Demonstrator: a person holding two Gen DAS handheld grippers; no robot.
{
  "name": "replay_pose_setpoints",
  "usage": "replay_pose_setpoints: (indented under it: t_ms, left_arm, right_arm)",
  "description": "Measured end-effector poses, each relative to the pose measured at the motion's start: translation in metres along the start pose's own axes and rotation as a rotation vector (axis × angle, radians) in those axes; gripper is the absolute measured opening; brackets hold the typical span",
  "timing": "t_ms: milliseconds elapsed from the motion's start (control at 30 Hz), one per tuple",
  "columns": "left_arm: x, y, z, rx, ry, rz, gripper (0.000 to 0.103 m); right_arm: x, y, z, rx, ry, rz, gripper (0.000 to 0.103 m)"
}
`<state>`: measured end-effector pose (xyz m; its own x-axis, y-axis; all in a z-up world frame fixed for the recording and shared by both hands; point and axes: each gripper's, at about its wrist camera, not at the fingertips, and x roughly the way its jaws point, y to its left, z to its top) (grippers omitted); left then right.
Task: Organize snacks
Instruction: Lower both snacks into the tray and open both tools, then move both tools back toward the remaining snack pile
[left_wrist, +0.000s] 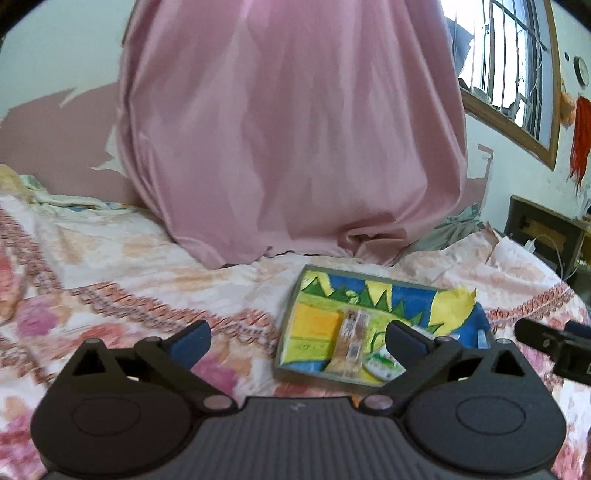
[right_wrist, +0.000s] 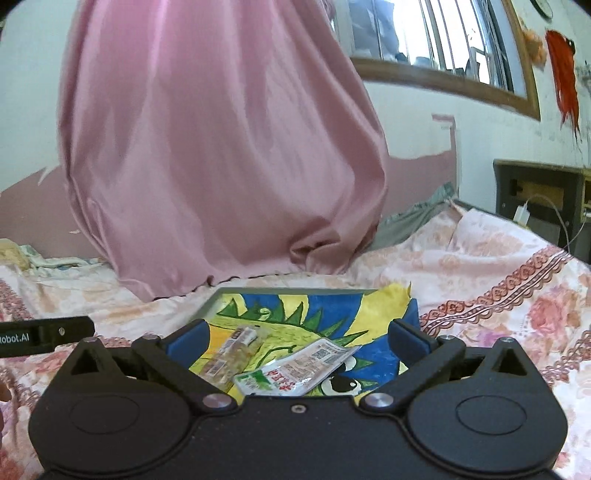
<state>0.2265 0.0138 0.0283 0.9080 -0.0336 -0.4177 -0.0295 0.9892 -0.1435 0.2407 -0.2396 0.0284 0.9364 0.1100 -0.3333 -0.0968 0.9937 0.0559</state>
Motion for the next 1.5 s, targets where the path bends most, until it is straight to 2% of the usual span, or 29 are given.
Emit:
replay_pose_setpoints:
  t_ms: [167,500,733,1133,1500]
  left_arm:
    - [-0.036,-0.003,-0.017,0.046,0.021,0.067,0.102]
    - [-0.095,-0.009,-0.062,0.068,0.089,0.080,0.102]
    - [-0.115,-0.016,-0.084,0.106,0.150,0.095,0.102]
    - [-0.131,-0.013,-0.104,0.107,0.249,0.108,0.102]
    - [-0.139,-0.016,-0.113,0.155,0.287,0.173,0.102]
  right_arm:
    - [-0.042,0.006,-0.013,-0.026,0.001,0.016,0.102]
    - [-0.108,0.016,-0.047,-0.043,0.041,0.024,0.102]
    - [-0.137,0.015,-0.070,-0.023,0.104,0.013,0.102]
    - [-0.158,0.030,-0.092,-0.088,0.210,0.000,0.102]
    - [-0.159,0.051,-0.103,-0.164,0.291,0.046,0.102]
